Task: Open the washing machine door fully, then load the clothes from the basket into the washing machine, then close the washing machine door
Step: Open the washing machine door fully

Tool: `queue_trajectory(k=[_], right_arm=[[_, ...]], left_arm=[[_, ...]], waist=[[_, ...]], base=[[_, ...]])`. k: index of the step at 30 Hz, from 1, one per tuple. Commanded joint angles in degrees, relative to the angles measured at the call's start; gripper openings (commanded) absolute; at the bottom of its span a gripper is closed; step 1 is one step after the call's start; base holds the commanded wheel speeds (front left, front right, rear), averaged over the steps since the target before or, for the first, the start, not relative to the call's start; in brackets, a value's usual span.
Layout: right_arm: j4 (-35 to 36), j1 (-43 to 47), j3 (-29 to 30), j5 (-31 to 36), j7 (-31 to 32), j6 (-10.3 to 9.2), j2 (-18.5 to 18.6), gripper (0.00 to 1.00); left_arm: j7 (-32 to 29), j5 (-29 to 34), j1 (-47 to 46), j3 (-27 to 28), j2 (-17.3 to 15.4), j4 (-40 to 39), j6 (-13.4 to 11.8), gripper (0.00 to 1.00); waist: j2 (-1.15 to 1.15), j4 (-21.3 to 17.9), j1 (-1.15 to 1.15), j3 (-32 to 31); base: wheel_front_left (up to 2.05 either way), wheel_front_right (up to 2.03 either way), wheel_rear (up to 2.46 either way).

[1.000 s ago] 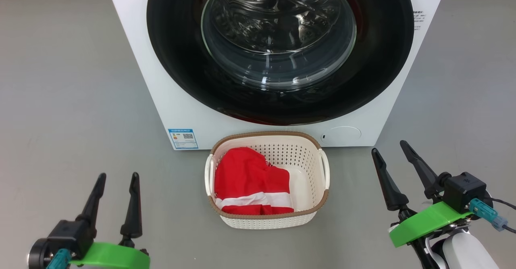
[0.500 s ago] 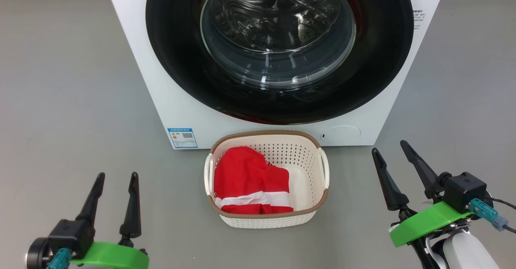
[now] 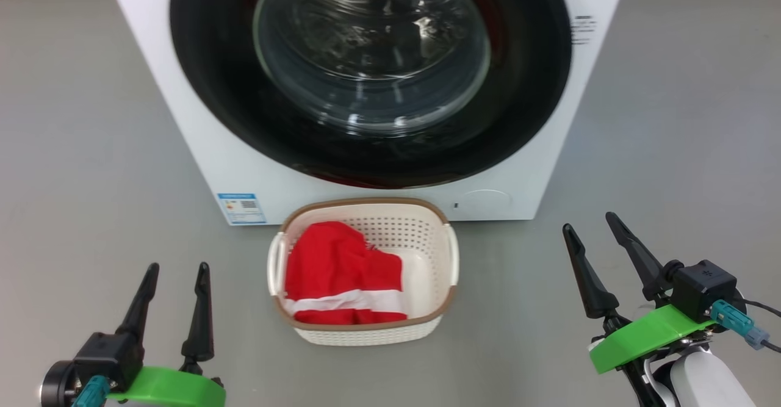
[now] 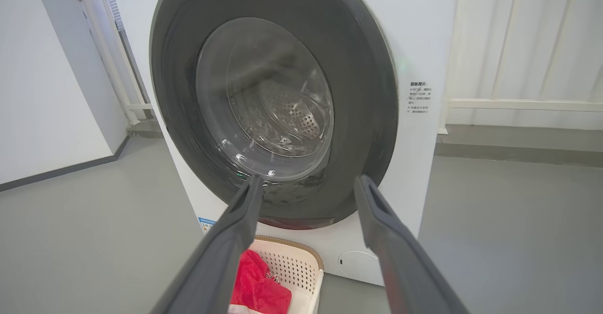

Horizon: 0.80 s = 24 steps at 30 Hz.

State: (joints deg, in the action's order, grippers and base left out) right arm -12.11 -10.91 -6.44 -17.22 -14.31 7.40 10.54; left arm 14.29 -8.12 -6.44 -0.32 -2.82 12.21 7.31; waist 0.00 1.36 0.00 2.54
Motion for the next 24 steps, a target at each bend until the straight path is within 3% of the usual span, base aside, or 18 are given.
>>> queue_trajectory(k=[1,12,24], right_arm=[[1.4,-2.2,-0.8,0.2,-0.7,0.09,0.2,1.0],[1.6,-2.2,-0.6,0.3,-0.7,0.09,0.1,1.0],[1.5,-2.2,-0.8,0.1,-0.7,0.09,0.2,1.0]], left_arm=[[0.7,0.5,-2.5,1.5,-0.9,-1.2,0.2,1.0],[0.7,-1.4,-2.8,0.4,-1.3,-0.9,0.2,1.0],[0.7,-1.5,-3.0,0.4,-1.3,-0.8,0.2,1.0]], waist=[[0.0,-0.1,0.0,0.1],[0.0,-0.2,0.0,0.4],[0.0,0.1,0.0,0.5]], base=[[1.23,1.23,-2.46],[0.88,0.88,-1.76],[0.09,0.09,-0.18]])
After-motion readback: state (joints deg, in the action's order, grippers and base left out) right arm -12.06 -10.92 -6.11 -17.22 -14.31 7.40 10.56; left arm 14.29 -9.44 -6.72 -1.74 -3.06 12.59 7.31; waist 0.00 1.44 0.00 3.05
